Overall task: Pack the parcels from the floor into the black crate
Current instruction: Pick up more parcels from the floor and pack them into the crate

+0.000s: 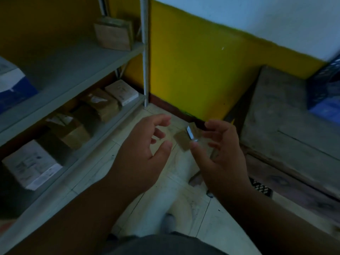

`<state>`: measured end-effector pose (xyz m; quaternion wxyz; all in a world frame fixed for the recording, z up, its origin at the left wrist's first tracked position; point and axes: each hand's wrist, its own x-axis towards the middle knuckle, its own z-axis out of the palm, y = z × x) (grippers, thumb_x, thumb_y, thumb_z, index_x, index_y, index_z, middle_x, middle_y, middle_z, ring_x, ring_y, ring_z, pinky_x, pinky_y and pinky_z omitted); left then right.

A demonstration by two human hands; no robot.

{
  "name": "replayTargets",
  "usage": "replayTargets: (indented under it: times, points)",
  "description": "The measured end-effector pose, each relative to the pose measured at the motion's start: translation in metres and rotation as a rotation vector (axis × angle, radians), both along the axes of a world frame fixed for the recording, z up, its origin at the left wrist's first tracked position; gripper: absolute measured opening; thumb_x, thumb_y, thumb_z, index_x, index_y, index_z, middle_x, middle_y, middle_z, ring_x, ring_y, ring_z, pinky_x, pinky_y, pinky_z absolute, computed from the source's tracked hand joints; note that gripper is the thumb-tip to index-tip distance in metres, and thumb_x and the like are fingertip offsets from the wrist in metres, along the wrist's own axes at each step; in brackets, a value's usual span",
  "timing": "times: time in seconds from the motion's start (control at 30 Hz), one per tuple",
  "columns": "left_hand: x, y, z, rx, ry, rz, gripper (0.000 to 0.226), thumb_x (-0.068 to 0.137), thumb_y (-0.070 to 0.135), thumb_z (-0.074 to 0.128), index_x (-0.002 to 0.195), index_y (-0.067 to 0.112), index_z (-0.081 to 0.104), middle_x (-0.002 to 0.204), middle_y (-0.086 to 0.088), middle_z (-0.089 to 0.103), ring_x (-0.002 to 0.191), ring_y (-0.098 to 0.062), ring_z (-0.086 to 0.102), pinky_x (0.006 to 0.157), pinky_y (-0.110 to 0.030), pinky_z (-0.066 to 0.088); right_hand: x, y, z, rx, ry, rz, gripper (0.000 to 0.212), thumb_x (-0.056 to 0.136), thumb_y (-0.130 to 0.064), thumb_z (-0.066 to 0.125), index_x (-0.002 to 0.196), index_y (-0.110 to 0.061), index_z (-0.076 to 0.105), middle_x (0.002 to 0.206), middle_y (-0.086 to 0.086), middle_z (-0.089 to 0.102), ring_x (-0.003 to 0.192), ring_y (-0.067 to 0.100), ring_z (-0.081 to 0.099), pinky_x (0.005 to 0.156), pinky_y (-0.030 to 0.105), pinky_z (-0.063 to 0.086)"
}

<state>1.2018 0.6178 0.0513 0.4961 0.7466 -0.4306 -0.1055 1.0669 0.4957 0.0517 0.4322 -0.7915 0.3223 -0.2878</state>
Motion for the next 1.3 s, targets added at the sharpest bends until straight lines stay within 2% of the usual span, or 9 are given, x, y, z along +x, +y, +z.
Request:
replayTargets:
  times: [0.1,0.27,0.53,0.67,0.83,1.0,1.1,1.2,1.3]
  points:
    - [0.016,-0.036,-0.002,0.04,0.008,-0.03,0.042,0.088,0.029,0.057,0.13,0.032,0.051,0.122,0.026,0.053,0.109,-0.002,0.056,0.086,-0.018,0.046,0.018,-0.039,-0.003,0.018,-0.016,-0.02,0.054,0.08,-0.047,0.067,0.128,-0.033,0.045,0.122,-0.016,0.054,0.112,-0.003,0.055,0.084,0.012,0.045]
    - [0.064,-0.094,-0.015,0.084,0.009,-0.102,0.043,0.088,0.031,0.057,0.13,0.037,0.048,0.122,0.026,0.054,0.109,-0.004,0.056,0.086,-0.013,0.045,0.065,-0.087,-0.022,0.048,-0.038,-0.083,0.053,0.081,-0.042,0.07,0.127,-0.035,0.043,0.123,-0.016,0.053,0.113,-0.003,0.055,0.092,0.02,0.047]
    - [0.194,-0.232,-0.046,0.098,-0.035,-0.314,0.044,0.087,0.042,0.05,0.131,0.032,0.051,0.12,0.023,0.055,0.109,-0.004,0.056,0.085,-0.01,0.041,0.176,-0.198,-0.051,0.041,0.011,-0.249,0.056,0.082,-0.041,0.073,0.13,-0.034,0.045,0.118,-0.019,0.053,0.111,-0.005,0.054,0.085,0.006,0.042]
    - [0.273,-0.324,-0.063,0.038,-0.115,-0.411,0.039,0.09,0.031,0.054,0.128,0.024,0.054,0.115,0.013,0.059,0.104,-0.005,0.057,0.086,-0.015,0.044,0.249,-0.271,-0.068,0.037,-0.039,-0.424,0.053,0.082,-0.04,0.072,0.127,-0.038,0.044,0.116,-0.012,0.056,0.109,0.0,0.056,0.085,0.02,0.048]
    - [0.326,-0.415,-0.104,0.031,-0.066,-0.496,0.036,0.092,0.025,0.058,0.127,0.017,0.056,0.115,0.005,0.061,0.101,-0.006,0.059,0.087,-0.01,0.041,0.311,-0.333,-0.11,0.076,-0.014,-0.56,0.052,0.085,-0.03,0.074,0.13,-0.029,0.047,0.12,-0.006,0.055,0.11,0.001,0.055,0.079,0.004,0.041]
    - [0.346,-0.472,-0.198,0.125,0.026,-0.517,0.036,0.094,0.034,0.051,0.127,0.019,0.055,0.112,0.009,0.06,0.1,0.002,0.056,0.082,-0.007,0.039,0.339,-0.378,-0.199,0.195,0.035,-0.645,0.053,0.086,-0.034,0.073,0.131,-0.03,0.046,0.123,-0.011,0.054,0.111,-0.003,0.053,0.08,0.007,0.044]
    - [0.355,-0.498,-0.285,0.256,0.112,-0.493,0.034,0.096,0.036,0.046,0.126,0.021,0.054,0.115,0.006,0.062,0.094,0.005,0.054,0.077,-0.005,0.038,0.349,-0.404,-0.282,0.315,0.09,-0.698,0.052,0.085,-0.032,0.074,0.13,-0.03,0.047,0.124,-0.012,0.051,0.11,0.003,0.054,0.087,0.026,0.051]
    - [0.356,-0.509,-0.376,0.335,0.201,-0.415,0.034,0.095,0.039,0.042,0.124,0.025,0.053,0.113,0.004,0.063,0.089,0.002,0.055,0.077,-0.019,0.045,0.35,-0.415,-0.374,0.389,0.153,-0.728,0.049,0.086,-0.022,0.073,0.128,-0.026,0.048,0.114,-0.022,0.045,0.109,0.006,0.052,0.094,0.035,0.051]
    - [0.35,-0.517,-0.462,0.399,0.23,-0.368,0.033,0.095,0.039,0.041,0.123,0.026,0.053,0.111,0.006,0.061,0.081,0.004,0.055,0.069,-0.021,0.044,0.348,-0.424,-0.463,0.45,0.223,-0.734,0.054,0.086,-0.023,0.07,0.134,-0.024,0.047,0.123,-0.011,0.047,0.111,0.011,0.055,0.091,0.042,0.054]
